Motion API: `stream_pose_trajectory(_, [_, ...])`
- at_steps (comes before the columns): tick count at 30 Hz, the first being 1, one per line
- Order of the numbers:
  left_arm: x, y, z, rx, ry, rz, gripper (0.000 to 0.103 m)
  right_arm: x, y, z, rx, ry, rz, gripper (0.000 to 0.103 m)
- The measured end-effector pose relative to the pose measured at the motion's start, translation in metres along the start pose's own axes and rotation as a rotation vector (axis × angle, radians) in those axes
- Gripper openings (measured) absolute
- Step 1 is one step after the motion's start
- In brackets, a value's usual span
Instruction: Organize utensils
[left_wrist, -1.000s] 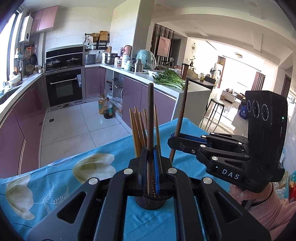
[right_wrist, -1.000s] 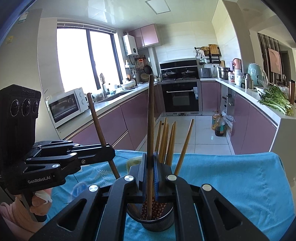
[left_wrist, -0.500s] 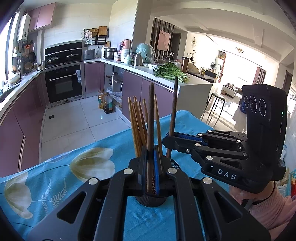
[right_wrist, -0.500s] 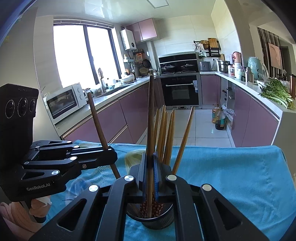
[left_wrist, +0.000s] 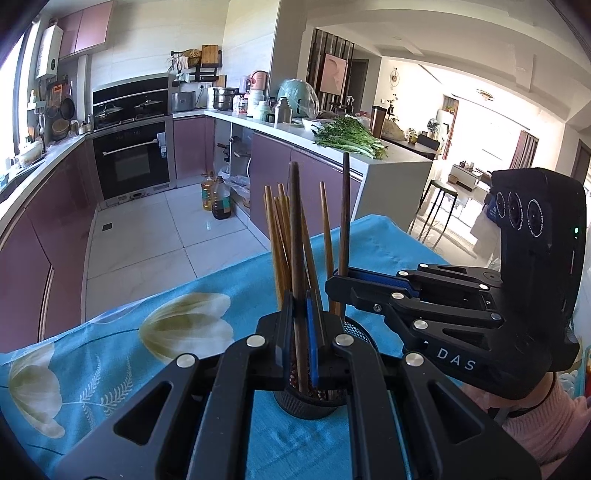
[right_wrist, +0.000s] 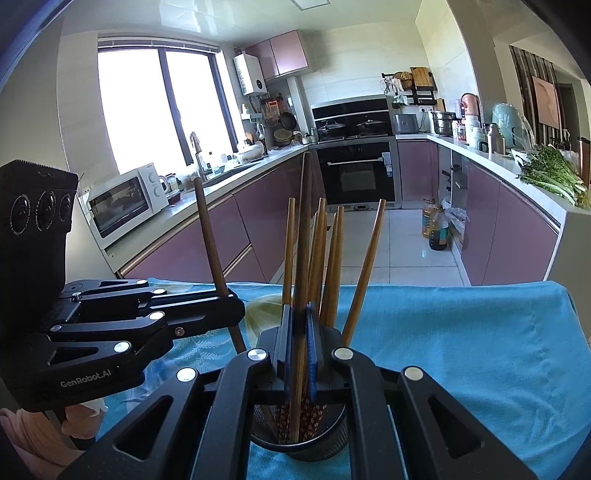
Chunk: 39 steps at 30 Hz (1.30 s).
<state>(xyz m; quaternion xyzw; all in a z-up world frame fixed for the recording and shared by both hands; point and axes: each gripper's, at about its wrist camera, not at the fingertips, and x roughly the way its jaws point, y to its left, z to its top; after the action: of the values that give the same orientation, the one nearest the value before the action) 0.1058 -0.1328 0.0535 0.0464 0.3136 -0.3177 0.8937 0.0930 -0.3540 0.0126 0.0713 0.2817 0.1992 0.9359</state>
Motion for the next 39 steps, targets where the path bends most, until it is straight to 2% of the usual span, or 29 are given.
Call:
stream_pose_trajectory(15, [0.034,0.015,-0.009,-0.023,0.068,0.004,0.01,0.005,-0.006,-0.005,0.03,0.01,-0.003,0.007])
stream_pose_trajectory(20, [0.032,0.023,-0.019,-0.047,0.052,0.021,0.026,0.002,-0.001,-0.01,0.019,0.008,-0.007,0.01])
stream_pose_trajectory(22, [0.026,0.026,-0.023,-0.061,0.029,0.057,0.042,0.0,-0.001,-0.012,0.019,0.004,-0.014,0.03])
stream_pose_trajectory(24, [0.017,0.027,-0.028,-0.067,-0.003,0.088,0.048,-0.001,0.002,-0.014,0.01,-0.001,-0.019,0.034])
stream_pose_trajectory(26, [0.006,0.03,-0.033,-0.084,-0.034,0.109,0.062,-0.003,0.004,-0.016,0.003,-0.01,-0.025,0.04])
stream_pose_trajectory(27, [0.002,0.031,-0.037,-0.087,-0.05,0.128,0.071,-0.005,0.005,-0.018,0.002,-0.017,-0.028,0.047])
stream_pose_trajectory(29, [-0.007,0.033,-0.042,-0.089,-0.074,0.161,0.074,-0.006,0.008,-0.021,-0.002,-0.024,-0.039,0.051])
stream_pose_trajectory(31, [-0.017,0.038,-0.048,-0.097,-0.095,0.187,0.09,-0.009,0.01,-0.026,-0.004,-0.035,-0.053,0.065])
stream_pose_trajectory(33, [-0.028,0.042,-0.054,-0.097,-0.124,0.231,0.095,-0.011,0.015,-0.031,-0.022,-0.047,-0.068,0.071])
stream_pose_trajectory(34, [-0.033,0.044,-0.058,-0.095,-0.14,0.257,0.098,-0.013,0.018,-0.034,-0.032,-0.054,-0.067,0.078])
stream_pose_trajectory(36, [-0.041,0.048,-0.064,-0.105,-0.16,0.291,0.097,-0.016,0.024,-0.038,-0.047,-0.07,-0.067,0.087])
stream_pose_trajectory(38, [-0.051,0.051,-0.071,-0.113,-0.177,0.314,0.097,-0.019,0.031,-0.042,-0.068,-0.084,-0.068,0.091])
stream_pose_trajectory(39, [-0.056,0.051,-0.075,-0.115,-0.185,0.327,0.097,-0.021,0.034,-0.044,-0.074,-0.099,-0.074,0.096])
